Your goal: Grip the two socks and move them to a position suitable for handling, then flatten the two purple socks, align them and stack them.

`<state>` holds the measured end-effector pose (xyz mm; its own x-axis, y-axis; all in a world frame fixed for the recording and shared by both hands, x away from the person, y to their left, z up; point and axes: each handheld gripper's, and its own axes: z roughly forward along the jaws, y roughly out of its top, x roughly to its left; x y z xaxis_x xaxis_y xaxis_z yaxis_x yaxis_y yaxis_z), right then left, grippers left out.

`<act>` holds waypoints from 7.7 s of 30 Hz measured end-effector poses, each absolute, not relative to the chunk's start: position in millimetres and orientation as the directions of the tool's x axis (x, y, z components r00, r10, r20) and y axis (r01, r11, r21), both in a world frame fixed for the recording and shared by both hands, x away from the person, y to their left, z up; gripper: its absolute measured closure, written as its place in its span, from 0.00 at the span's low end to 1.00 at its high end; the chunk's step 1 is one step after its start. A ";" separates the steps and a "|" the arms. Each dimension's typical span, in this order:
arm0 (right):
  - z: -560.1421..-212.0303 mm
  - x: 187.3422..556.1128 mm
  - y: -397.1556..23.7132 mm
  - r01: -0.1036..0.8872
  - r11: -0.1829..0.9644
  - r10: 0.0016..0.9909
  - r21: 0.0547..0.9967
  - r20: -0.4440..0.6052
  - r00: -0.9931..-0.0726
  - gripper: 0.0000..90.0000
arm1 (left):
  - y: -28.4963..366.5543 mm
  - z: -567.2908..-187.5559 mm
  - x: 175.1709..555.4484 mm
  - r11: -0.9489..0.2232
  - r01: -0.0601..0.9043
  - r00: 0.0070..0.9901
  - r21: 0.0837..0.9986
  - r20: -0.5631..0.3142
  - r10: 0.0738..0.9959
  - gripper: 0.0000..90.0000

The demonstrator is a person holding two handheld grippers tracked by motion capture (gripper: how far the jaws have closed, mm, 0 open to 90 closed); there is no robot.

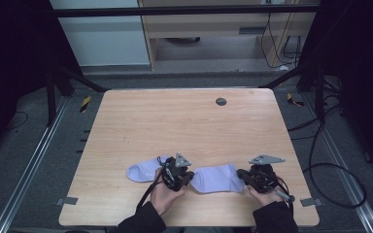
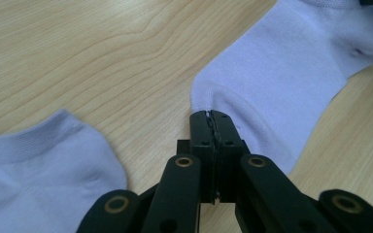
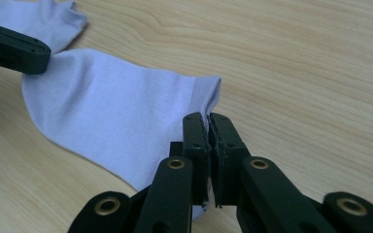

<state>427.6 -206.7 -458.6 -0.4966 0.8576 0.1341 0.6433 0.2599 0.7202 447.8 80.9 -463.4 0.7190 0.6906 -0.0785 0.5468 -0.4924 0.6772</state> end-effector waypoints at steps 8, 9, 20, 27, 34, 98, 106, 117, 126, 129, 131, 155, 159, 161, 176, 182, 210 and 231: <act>-452.0 417.2 -187.5 0.625 0.274 0.831 0.731 0.147 -0.536 0.96 | 105.7 -459.0 436.9 -0.499 0.552 0.718 0.668 -0.076 0.692 0.99; -452.0 417.2 -187.5 0.625 0.274 0.831 0.731 0.147 -0.536 0.96 | 105.7 -459.0 436.9 -0.499 0.552 0.718 0.668 -0.076 0.692 0.99; -466.3 412.5 -146.5 0.623 0.332 0.781 0.708 0.164 -0.602 0.96 | 148.1 -475.1 427.5 -0.505 0.593 0.695 0.627 -0.082 0.714 0.98; -479.9 414.1 -138.7 0.647 0.364 0.784 0.670 0.154 -0.601 0.95 | 152.3 -482.3 427.2 -0.509 0.599 0.688 0.618 -0.071 0.722 0.96; -484.5 414.7 -138.4 0.642 0.365 0.795 0.674 0.133 -0.591 0.86 | 156.1 -483.3 426.4 -0.497 0.591 0.676 0.636 -0.054 0.735 0.78; -484.4 501.3 -16.9 0.621 0.335 0.801 0.709 0.133 -0.584 0.63 | 269.1 -483.8 468.6 -0.286 0.702 0.414 0.652 -0.047 0.909 0.56; -493.9 504.6 -11.3 0.626 0.359 0.807 0.692 0.107 -0.581 0.68 | 267.9 -487.1 469.9 -0.295 0.714 0.421 0.635 -0.053 0.905 0.71; -494.9 500.0 -5.2 0.631 0.368 0.816 0.683 0.089 -0.572 0.97 | 263.7 -485.0 467.8 -0.294 0.722 0.431 0.627 -0.074 0.899 0.96; -480.4 494.7 -19.4 0.623 0.337 0.804 0.706 0.129 -0.580 0.97 | 262.1 -472.2 463.5 -0.266 0.705 0.451 0.657 -0.126 0.884 0.96; -473.5 493.2 -24.5 0.619 0.331 0.801 0.712 0.135 -0.583 0.98 | 256.8 -465.6 460.6 -0.270 0.688 0.468 0.673 -0.128 0.874 0.96; -468.6 491.7 -27.9 0.611 0.339 0.801 0.716 0.121 -0.587 0.97 | 252.4 -461.7 458.9 -0.272 0.680 0.479 0.681 -0.133 0.867 0.96; -432.5 450.2 -104.9 0.578 0.337 0.794 0.743 0.106 -0.599 0.97 | 191.3 -439.8 441.1 -0.342 0.622 0.597 0.704 -0.143 0.790 0.96; -430.9 441.1 -114.7 0.579 0.336 0.796 0.743 0.105 -0.596 0.97 | 182.5 -439.3 436.7 -0.363 0.614 0.617 0.701 -0.139 0.775 0.96; -430.5 437.1 -119.1 0.582 0.331 0.799 0.742 0.107 -0.591 0.97 | 179.2 -440.1 435.2 -0.373 0.612 0.625 0.697 -0.137 0.768 0.96; -442.5 410.1 -138.1 0.613 0.333 0.801 0.717 0.128 -0.584 0.97 | 156.4 -458.7 422.6 -0.457 0.619 0.677 0.639 -0.139 0.723 0.96; -446.5 405.4 -137.1 0.616 0.344 0.793 0.709 0.132 -0.595 0.97 | 155.0 -463.2 420.8 -0.464 0.623 0.678 0.629 -0.140 0.721 0.96; -456.3 393.0 -136.4 0.651 0.364 0.793 0.666 0.145 -0.591 0.97 | 155.6 -472.4 420.4 -0.472 0.641 0.675 0.606 -0.151 0.722 0.96; -460.0 392.1 -144.0 0.589 0.326 0.797 0.739 0.119 -0.591 0.88 | 148.3 -460.6 417.9 -0.439 0.534 0.693 0.723 -0.078 0.716 0.78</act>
